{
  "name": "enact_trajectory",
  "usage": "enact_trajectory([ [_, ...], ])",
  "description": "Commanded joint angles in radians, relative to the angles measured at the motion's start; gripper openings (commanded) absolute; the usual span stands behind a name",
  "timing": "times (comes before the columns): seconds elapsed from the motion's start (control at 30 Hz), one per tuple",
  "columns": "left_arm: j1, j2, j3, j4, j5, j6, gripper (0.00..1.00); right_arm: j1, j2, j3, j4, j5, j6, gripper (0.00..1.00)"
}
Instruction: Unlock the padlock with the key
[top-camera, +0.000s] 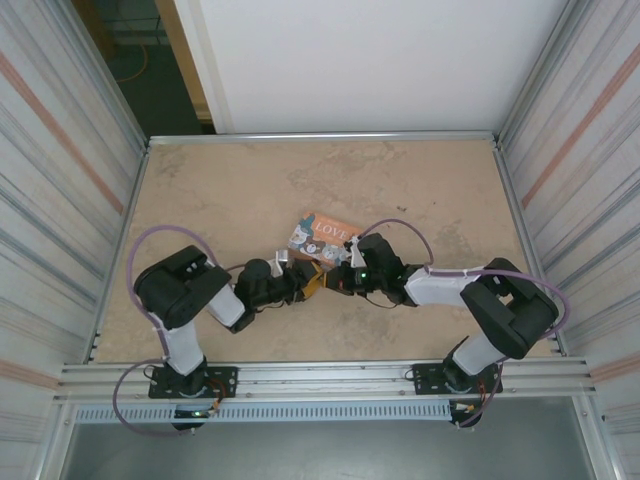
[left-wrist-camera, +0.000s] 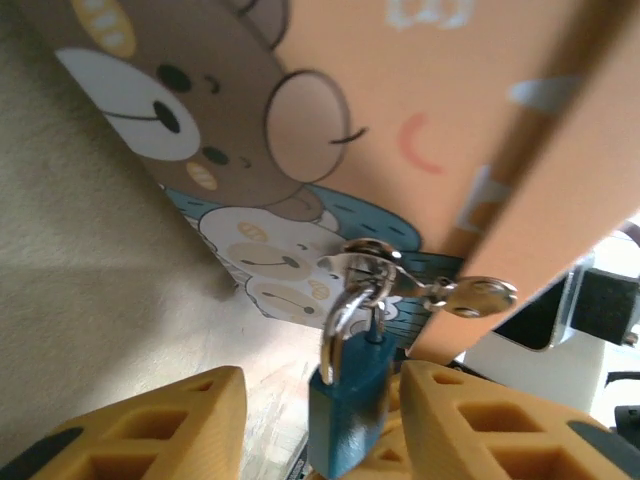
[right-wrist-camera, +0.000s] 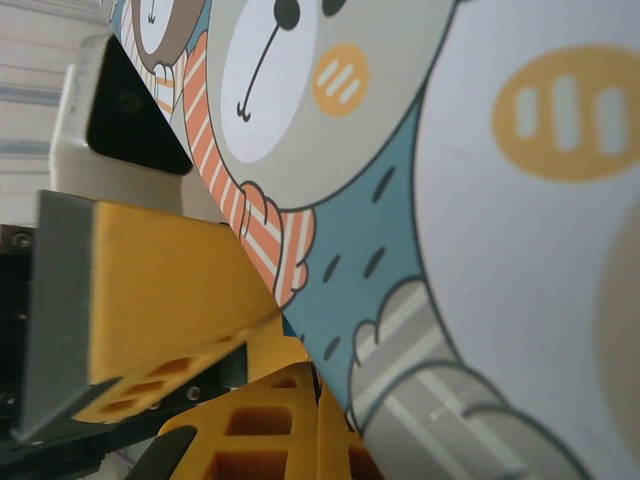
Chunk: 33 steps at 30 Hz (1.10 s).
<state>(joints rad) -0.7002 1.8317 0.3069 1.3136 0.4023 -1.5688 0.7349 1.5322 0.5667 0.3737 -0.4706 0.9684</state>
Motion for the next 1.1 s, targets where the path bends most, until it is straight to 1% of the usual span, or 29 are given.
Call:
enact_trajectory([
  [0.0,-0.015,0.035,0.028,0.103,-0.013,-0.029,0.40,0.010,0.004,0.021,0.036,-0.001,0.023,0.00],
  [0.57,-0.021,0.039,0.013,0.104,-0.047,-0.009,0.15,0.011,-0.017,0.012,0.046,0.002,0.033,0.00],
  [0.77,-0.021,0.005,0.008,0.075,-0.052,0.012,0.04,0.011,-0.058,-0.002,0.040,0.012,0.032,0.18],
  [0.87,-0.021,-0.021,0.007,0.049,-0.056,0.018,0.02,0.011,-0.093,-0.021,0.018,0.031,0.022,0.24],
  [1.07,-0.022,-0.115,0.010,-0.072,-0.056,0.036,0.01,0.013,-0.203,-0.051,-0.079,0.084,-0.042,0.32],
])
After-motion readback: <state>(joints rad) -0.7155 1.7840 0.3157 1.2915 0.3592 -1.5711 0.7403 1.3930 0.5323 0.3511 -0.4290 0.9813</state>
